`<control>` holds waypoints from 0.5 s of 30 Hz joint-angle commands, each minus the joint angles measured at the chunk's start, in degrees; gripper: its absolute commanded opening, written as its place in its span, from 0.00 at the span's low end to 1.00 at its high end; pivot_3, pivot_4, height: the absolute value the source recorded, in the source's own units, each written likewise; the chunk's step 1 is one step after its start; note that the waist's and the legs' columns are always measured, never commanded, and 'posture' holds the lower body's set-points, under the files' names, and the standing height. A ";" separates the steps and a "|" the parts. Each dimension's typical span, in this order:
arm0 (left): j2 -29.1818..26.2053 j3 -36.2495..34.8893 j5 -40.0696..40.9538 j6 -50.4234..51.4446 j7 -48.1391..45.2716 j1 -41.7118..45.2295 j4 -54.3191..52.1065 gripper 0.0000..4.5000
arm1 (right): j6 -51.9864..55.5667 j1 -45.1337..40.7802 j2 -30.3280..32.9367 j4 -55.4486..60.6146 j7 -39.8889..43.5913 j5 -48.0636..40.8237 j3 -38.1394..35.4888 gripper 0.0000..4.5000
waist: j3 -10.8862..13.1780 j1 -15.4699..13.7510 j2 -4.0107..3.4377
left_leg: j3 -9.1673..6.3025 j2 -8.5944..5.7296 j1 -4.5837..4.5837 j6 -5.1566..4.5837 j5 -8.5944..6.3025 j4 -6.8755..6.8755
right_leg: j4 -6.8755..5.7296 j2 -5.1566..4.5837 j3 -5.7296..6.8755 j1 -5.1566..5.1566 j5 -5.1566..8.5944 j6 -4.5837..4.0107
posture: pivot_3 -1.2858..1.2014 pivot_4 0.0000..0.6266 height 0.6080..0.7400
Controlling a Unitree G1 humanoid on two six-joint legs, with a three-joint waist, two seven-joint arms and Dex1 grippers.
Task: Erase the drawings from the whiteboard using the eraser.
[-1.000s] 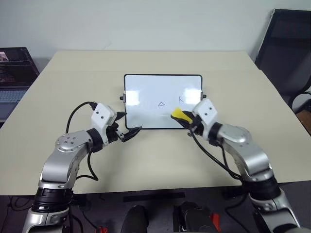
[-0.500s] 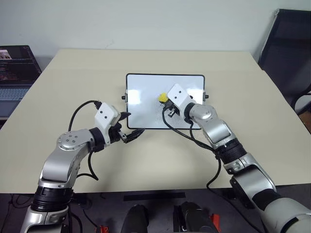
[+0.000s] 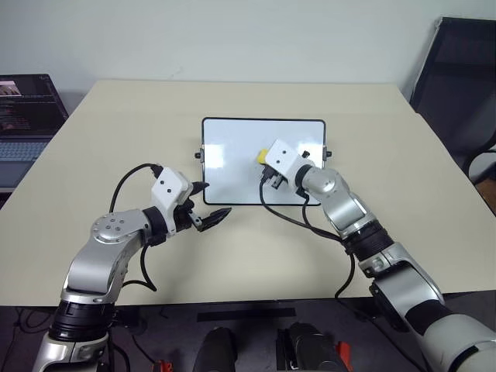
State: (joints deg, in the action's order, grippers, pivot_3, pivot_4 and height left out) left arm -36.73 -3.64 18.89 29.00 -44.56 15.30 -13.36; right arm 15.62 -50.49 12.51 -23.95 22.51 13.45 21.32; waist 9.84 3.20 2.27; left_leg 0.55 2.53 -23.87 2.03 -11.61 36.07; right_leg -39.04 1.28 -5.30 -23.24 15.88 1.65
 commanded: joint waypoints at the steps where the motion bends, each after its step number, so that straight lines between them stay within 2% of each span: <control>1: 0.05 0.14 0.14 -1.65 -0.41 0.19 -0.60 1.00 | 0.88 0.56 0.90 0.33 1.73 0.49 -0.80 0.22 | 0.00 0.05 0.00 | -0.01 0.01 0.00 0.00 0.00 -0.01 | 0.00 0.00 -0.02 -0.01 0.00 -0.01 | 0.52 0.24 1.00; 7: 0.23 0.57 0.23 -2.00 -0.17 0.07 -0.57 1.00 | 4.72 3.94 2.33 4.66 10.69 0.72 3.04 0.22 | 0.00 0.08 0.00 | -0.02 0.02 0.00 0.00 -0.01 -0.05 | 0.00 0.00 -0.01 -0.02 -0.05 -0.10 | 0.52 0.24 1.00; 15: 0.52 0.64 0.29 -2.16 -0.10 -0.20 -0.56 1.00 | 2.52 0.63 2.22 1.77 3.56 1.77 -1.09 0.22 | 0.00 0.12 -0.01 | 0.00 0.03 0.03 -0.02 0.01 0.02 | -0.03 0.00 -0.05 0.00 -0.02 0.06 | 0.52 0.24 1.00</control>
State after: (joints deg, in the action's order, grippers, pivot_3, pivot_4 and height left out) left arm -36.24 -2.65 18.89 28.11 -44.51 15.18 -12.94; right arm 17.80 -48.38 13.55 -20.83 28.35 13.65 23.36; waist 9.84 3.32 2.26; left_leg 0.55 2.55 -23.84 1.99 -11.58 36.09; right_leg -39.07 1.28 -5.35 -23.25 15.85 1.73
